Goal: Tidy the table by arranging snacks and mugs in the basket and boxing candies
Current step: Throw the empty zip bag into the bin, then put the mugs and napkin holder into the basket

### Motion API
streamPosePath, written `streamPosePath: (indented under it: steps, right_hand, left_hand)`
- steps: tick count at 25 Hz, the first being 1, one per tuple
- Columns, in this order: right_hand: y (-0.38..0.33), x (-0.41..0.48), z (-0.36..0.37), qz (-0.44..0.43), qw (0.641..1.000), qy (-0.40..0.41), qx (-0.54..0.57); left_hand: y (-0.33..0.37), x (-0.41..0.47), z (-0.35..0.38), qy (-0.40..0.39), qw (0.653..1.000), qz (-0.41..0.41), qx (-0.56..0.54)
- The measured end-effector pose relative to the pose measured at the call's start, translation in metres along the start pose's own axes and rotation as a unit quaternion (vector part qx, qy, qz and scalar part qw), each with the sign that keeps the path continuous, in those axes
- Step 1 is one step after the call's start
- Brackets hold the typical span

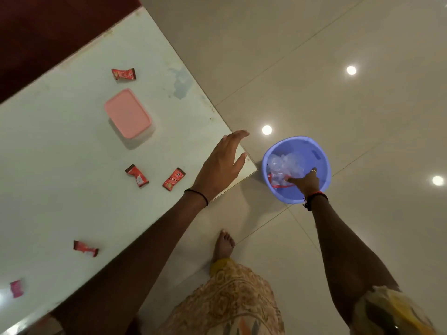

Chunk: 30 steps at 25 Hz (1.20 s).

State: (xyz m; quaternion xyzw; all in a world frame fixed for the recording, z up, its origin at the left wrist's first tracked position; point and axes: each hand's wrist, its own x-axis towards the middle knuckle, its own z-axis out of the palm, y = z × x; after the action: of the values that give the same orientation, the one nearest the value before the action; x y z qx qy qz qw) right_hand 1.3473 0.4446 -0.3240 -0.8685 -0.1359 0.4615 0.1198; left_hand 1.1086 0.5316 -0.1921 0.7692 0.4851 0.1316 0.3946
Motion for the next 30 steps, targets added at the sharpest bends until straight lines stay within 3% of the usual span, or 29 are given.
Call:
streamPosePath:
  steps: [4,10,19,30]
  right_hand:
    - [-0.014,-0.039,-0.013,-0.039,0.997,0.057,0.029]
    - [-0.059,-0.176,0.003,-0.168,0.981,0.100,0.018]
    - [-0.128,-0.420,0.135,-0.364,0.930,-0.032,-0.043]
    - [-0.084,-0.675,0.382,-0.433,0.880,-0.153,-0.120]
  left_hand:
    - [0.001,-0.024,-0.026,0.011,1.000,-0.023,0.007]
    - [0.000,-0.096,-0.098,0.040,0.998,-0.054,0.006]
    - [-0.056,-0.281,-0.243,0.172,0.974,-0.144,-0.023]
    - [-0.193,-0.597,-0.356,0.303,0.909,-0.261,-0.115]
